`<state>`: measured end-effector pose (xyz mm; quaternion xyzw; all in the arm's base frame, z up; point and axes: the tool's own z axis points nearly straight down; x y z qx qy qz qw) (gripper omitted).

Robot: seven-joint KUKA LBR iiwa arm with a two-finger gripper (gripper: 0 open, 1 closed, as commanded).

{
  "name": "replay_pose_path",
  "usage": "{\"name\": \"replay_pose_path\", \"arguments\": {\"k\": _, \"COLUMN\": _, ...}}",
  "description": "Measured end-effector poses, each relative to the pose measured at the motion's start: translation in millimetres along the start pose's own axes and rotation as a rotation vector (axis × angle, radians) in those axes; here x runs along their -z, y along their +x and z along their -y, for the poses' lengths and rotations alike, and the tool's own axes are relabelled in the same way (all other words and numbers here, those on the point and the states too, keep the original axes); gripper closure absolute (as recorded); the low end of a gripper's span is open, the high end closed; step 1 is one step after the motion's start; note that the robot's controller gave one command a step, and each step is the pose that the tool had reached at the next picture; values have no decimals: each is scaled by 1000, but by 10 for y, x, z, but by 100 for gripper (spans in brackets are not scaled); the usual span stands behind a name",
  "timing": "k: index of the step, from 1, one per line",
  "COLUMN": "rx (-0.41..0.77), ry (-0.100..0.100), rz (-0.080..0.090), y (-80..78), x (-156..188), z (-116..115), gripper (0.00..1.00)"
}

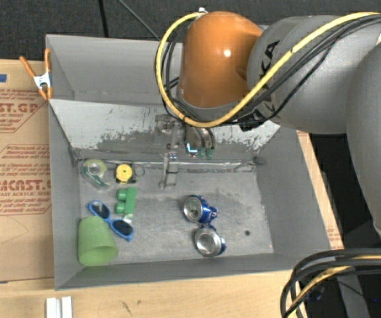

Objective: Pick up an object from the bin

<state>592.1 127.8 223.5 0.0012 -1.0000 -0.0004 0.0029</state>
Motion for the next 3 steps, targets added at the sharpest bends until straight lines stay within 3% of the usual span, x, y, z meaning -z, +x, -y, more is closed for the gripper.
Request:
{"name": "replay_pose_path", "arguments": {"k": 1, "rx": 13, "ry": 0, "rz": -1, "y": 308, "x": -1498, "z": -489, "gripper": 0}}
{"name": "replay_pose_path", "arguments": {"k": 2, "rx": 11, "ry": -2, "rz": 6, "y": 278, "x": -1448, "z": -482, "gripper": 100}}
{"name": "replay_pose_path", "arguments": {"k": 3, "rx": -20, "ry": -3, "rz": 15, "y": 531, "x": 5, "z": -332, "gripper": 100}}
